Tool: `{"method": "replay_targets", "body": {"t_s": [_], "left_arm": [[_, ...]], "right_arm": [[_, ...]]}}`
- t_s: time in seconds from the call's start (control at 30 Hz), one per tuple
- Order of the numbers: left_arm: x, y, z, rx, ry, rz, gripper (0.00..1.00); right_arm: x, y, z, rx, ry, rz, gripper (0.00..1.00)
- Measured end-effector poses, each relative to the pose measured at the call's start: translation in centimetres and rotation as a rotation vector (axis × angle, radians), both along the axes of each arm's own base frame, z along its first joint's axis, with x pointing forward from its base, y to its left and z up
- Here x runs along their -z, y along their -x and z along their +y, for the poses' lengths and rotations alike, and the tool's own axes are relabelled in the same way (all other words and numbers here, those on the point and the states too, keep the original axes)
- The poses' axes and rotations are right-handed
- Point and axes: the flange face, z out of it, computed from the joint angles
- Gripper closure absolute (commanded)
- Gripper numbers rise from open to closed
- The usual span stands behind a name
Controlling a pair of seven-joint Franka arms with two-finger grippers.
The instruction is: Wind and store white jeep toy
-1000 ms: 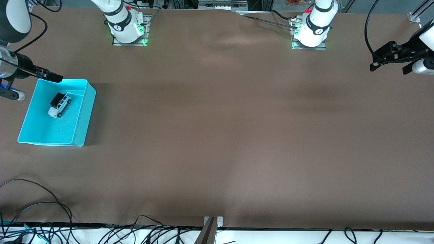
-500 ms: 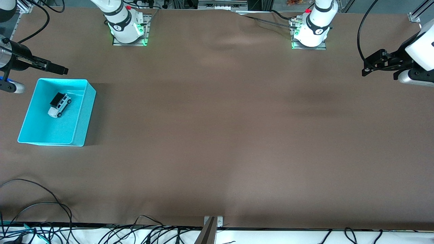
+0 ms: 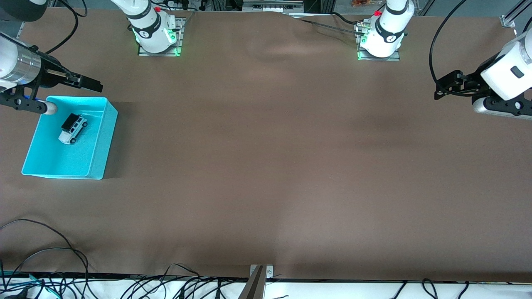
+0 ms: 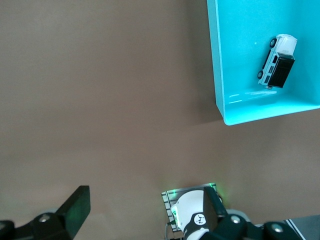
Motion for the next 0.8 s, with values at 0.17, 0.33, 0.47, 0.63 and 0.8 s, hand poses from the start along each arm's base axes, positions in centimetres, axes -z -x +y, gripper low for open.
{"method": "replay_targets", "body": {"t_s": [0.17,0.33,0.47,0.63,0.8], "left_arm": [[-0.1,-0.3,0.0,-0.002,0.002,-0.019,0.00],[-0.1,-0.3,0.2,-0.005,0.002,-0.021,0.00],[-0.1,-0.3,0.3,-0.006,0.002,-0.022,0.00],[-0.1,-0.4,0.3,-0.007,0.002,-0.023,0.00],[-0.1,-0.4,0.4,-0.008,0.002,-0.023,0.00]], "right_arm": [[-0.5,-0.1,-0.1,0.002,-0.002,-0.030,0.00],[-1.2,0.1,-0.1,-0.013,-0.007,-0.066,0.00],[-1.8,0.5,-0.4,-0.056,-0.019,-0.089,0.00],[-2.3,1.1,-1.6,-0.089,-0.026,-0.123,0.00],[-2.6,1.5,-2.9,-0.124,-0.030,-0.150,0.00]]}}
